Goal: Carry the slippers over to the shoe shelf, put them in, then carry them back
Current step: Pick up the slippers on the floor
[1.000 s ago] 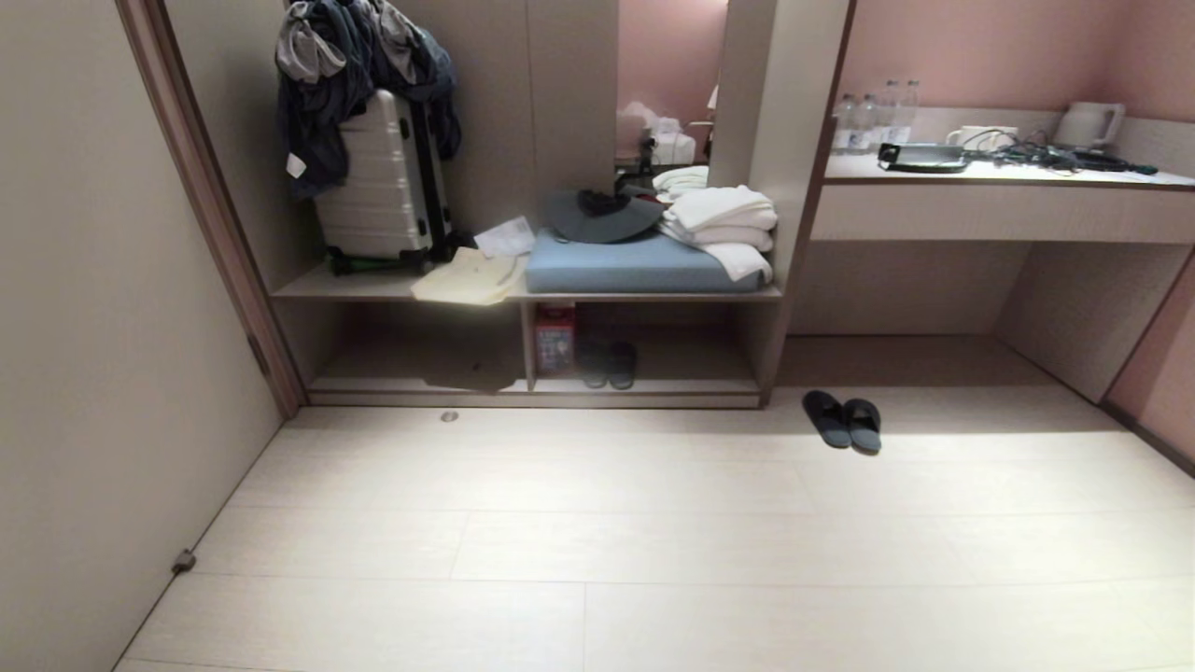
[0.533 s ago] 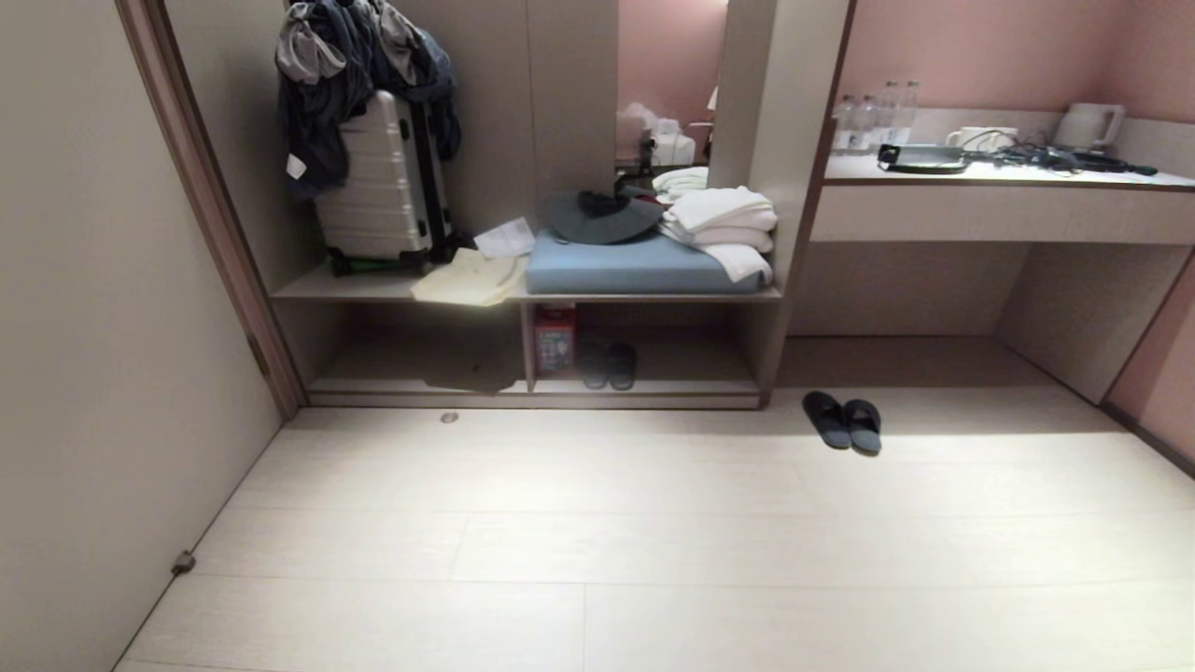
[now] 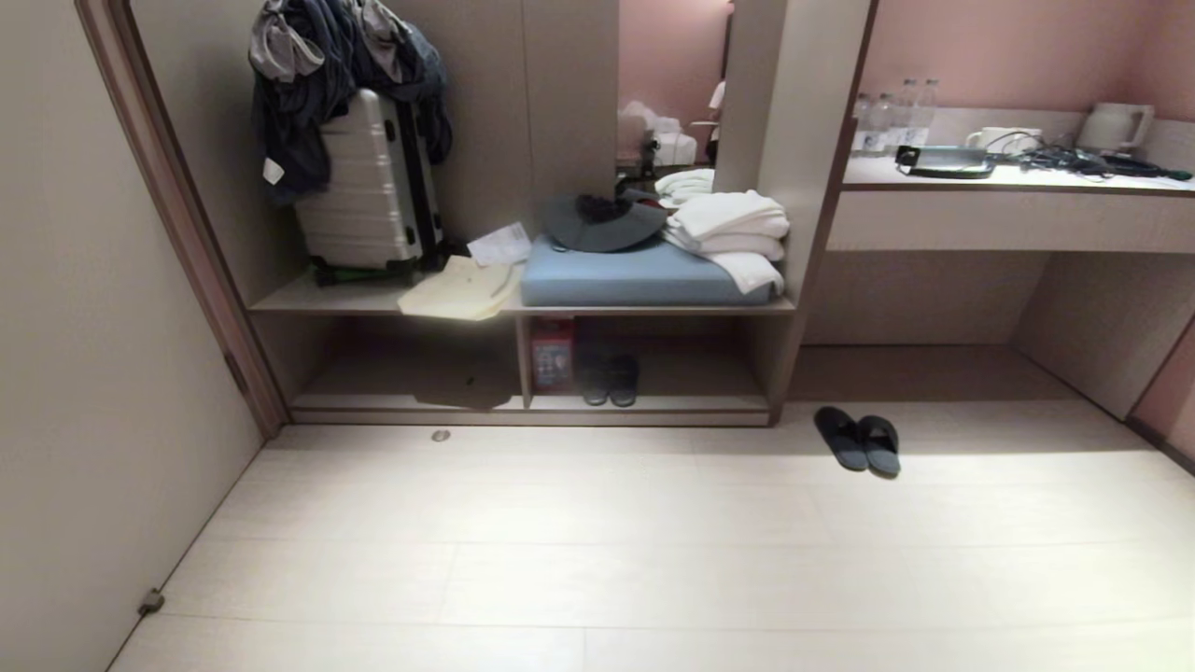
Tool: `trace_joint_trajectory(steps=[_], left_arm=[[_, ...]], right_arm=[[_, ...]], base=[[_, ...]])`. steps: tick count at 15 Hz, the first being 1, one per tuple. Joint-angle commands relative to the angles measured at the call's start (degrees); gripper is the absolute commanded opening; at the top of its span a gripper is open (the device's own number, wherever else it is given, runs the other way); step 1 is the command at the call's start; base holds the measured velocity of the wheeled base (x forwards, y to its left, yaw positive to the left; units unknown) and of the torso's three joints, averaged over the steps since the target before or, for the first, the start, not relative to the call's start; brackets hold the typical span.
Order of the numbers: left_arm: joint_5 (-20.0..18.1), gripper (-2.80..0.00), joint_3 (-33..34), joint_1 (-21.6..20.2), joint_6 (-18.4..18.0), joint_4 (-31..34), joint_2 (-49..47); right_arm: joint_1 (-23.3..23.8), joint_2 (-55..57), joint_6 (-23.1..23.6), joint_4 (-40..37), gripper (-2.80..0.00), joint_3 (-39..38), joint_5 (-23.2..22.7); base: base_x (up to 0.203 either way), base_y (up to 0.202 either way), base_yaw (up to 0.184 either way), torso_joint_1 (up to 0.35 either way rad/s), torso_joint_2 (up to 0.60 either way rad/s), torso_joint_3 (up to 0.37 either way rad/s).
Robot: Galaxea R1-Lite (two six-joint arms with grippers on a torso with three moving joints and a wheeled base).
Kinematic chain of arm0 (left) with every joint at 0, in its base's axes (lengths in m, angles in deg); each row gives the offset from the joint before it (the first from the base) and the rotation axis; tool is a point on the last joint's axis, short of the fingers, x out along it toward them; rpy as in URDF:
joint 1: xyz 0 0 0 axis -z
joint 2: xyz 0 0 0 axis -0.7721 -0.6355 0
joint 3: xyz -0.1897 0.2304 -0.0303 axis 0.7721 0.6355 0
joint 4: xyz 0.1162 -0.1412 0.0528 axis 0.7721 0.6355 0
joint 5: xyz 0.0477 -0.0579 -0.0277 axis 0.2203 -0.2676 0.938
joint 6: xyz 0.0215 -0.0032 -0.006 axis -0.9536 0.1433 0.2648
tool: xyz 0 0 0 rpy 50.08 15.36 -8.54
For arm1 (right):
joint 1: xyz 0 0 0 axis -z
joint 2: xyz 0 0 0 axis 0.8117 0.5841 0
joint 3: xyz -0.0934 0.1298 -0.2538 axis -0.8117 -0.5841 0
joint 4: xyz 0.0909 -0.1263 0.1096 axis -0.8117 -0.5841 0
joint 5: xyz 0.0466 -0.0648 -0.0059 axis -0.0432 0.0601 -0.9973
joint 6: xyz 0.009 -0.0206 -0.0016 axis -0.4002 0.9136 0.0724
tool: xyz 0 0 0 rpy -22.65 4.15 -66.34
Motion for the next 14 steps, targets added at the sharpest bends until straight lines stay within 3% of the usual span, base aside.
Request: trace_joint_trajectory(steps=[1,14], left_arm=[[0.0,-2.8,0.0,0.0,0.1,0.0,-0.1],[0.0,-2.8,0.0,0.0,0.1,0.0,0.0]], right_arm=[[0.0,-0.1,0.0,0.0,-2.8,0.0,0.1],[0.0,-0.1,0.0,0.0,-2.8,0.0,0.1]], base=[[0.196,0.0,0.002,0.002,0.0,0.002],[0.195,0.0,0.001,0.003,0.0,0.002]])
